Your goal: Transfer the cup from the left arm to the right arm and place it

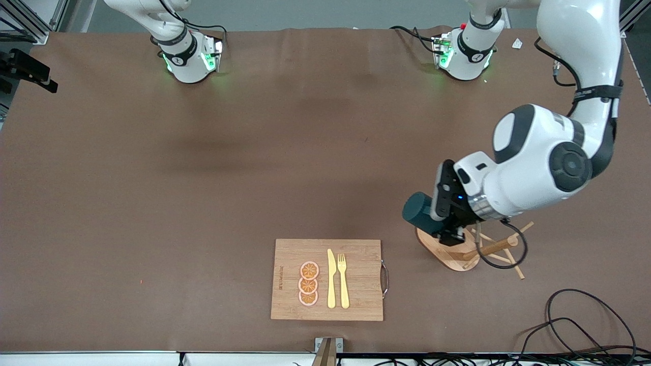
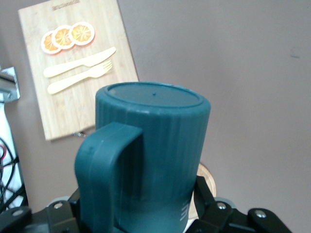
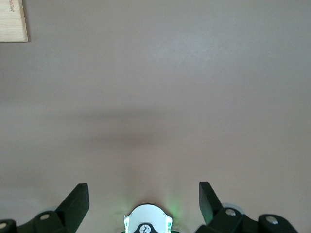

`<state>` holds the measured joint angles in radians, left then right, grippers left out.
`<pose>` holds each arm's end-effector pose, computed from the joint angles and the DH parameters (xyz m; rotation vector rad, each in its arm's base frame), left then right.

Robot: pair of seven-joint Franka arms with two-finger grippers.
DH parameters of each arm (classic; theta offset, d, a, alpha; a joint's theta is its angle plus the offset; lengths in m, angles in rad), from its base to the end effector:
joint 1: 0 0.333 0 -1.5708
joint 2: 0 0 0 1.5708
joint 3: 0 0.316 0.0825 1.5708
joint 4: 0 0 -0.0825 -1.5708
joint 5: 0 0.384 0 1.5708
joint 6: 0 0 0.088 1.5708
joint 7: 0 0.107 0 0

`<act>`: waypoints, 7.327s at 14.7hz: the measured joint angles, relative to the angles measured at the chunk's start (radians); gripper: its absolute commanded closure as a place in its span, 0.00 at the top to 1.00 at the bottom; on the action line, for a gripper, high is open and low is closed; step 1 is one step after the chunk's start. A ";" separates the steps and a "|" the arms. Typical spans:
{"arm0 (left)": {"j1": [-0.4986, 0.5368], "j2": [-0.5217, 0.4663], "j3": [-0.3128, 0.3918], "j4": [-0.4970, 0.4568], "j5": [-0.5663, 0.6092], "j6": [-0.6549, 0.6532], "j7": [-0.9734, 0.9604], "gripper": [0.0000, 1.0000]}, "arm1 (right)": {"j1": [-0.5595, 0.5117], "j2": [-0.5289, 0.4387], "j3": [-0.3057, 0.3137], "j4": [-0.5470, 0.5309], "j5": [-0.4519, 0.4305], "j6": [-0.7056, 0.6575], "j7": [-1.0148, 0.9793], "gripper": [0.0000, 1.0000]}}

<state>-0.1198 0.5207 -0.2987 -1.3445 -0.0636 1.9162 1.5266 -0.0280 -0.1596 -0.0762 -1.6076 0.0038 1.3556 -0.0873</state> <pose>0.6650 -0.2534 0.4446 1.7624 -2.4201 0.2559 0.4772 -0.0531 0.6721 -3.1137 0.0229 0.1417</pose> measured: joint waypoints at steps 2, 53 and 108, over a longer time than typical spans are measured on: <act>-0.060 0.000 -0.002 0.001 0.053 0.000 -0.045 0.43 | 0.000 0.000 0.000 0.000 0.000 0.002 0.000 1.00; -1.231 0.657 0.410 0.170 1.319 -0.331 -0.934 0.30 | -0.003 0.015 -0.005 -0.001 0.010 0.003 0.001 1.00; -0.124 -0.147 0.388 0.217 0.065 -0.364 -1.235 1.00 | 0.740 0.493 0.018 -0.395 0.152 1.049 0.781 1.00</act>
<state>-0.2443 0.3739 0.0895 -1.1271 0.0016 1.5522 0.2912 0.7116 0.3338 -0.0582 -2.0022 0.1560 2.4048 0.6936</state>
